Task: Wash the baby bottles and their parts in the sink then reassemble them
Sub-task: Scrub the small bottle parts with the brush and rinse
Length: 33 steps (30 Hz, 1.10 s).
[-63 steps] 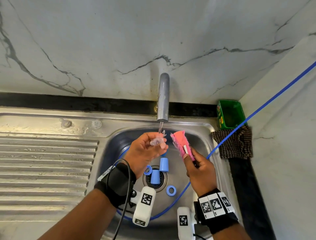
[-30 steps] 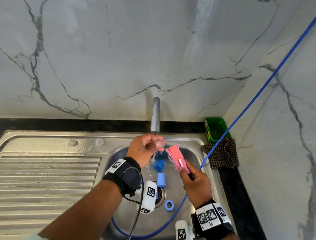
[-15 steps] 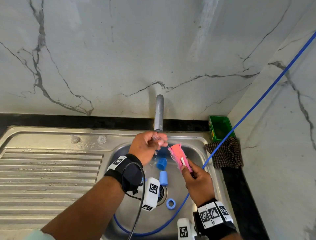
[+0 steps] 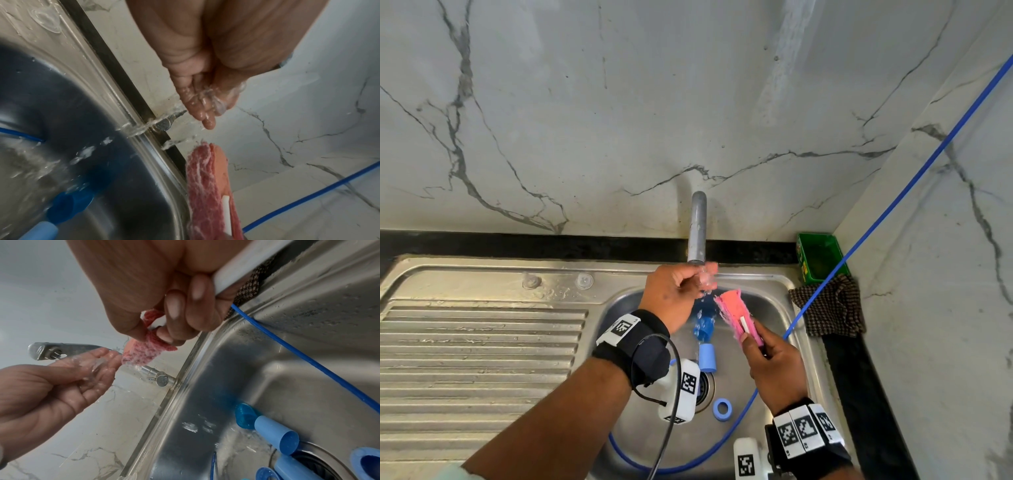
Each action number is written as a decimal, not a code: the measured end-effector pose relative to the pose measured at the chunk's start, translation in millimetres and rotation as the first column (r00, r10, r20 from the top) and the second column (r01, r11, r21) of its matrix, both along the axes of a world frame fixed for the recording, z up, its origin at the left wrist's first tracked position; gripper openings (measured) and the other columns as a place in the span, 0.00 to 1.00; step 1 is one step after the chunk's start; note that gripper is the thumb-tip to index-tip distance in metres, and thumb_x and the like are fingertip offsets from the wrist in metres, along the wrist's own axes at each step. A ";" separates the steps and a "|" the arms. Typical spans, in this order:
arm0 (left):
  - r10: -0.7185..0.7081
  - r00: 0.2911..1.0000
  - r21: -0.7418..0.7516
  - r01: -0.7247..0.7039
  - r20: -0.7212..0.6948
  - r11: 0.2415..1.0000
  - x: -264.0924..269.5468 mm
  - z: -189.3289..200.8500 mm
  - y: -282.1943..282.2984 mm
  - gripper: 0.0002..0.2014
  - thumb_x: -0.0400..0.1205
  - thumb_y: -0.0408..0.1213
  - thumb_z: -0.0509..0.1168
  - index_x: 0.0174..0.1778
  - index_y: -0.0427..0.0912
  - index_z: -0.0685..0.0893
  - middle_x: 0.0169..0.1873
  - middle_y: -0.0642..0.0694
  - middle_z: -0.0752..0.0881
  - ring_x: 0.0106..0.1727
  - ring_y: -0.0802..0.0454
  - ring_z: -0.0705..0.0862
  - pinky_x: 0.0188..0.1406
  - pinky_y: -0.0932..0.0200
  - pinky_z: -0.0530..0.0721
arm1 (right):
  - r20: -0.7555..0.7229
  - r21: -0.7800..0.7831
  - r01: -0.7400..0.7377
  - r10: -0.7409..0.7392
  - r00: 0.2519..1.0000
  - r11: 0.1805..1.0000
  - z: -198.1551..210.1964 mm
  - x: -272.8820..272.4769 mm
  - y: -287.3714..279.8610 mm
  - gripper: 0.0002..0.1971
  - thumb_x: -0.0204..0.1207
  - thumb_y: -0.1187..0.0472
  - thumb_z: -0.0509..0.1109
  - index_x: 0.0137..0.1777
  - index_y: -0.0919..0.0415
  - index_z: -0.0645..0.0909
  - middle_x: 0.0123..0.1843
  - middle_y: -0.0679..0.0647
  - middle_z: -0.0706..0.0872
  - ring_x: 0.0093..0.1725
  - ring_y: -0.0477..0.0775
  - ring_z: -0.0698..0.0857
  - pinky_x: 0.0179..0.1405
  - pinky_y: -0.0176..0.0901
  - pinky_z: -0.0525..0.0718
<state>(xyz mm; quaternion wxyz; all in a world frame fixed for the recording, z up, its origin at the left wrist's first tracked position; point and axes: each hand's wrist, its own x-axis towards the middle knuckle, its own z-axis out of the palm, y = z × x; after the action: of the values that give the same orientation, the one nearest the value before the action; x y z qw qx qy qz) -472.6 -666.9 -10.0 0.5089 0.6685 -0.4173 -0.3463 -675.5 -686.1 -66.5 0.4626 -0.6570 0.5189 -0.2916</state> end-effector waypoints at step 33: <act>0.144 0.961 -0.039 -0.139 0.238 0.990 -20.6 9.5 90.2 0.11 0.73 0.43 0.82 0.39 0.42 0.88 0.33 0.55 0.88 0.33 0.68 0.83 0.36 0.74 0.78 | 0.043 -0.080 0.010 -0.006 0.999 0.997 40.7 -40.1 52.9 0.17 0.82 0.57 0.72 0.64 0.33 0.85 0.24 0.42 0.79 0.26 0.47 0.71 0.29 0.47 0.78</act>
<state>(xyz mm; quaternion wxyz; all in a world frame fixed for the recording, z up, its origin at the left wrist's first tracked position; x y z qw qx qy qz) -493.2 -576.6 -0.5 0.4855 0.7279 -0.4308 -0.2212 -715.6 -633.2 -25.7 0.4455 -0.6667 0.4994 -0.3282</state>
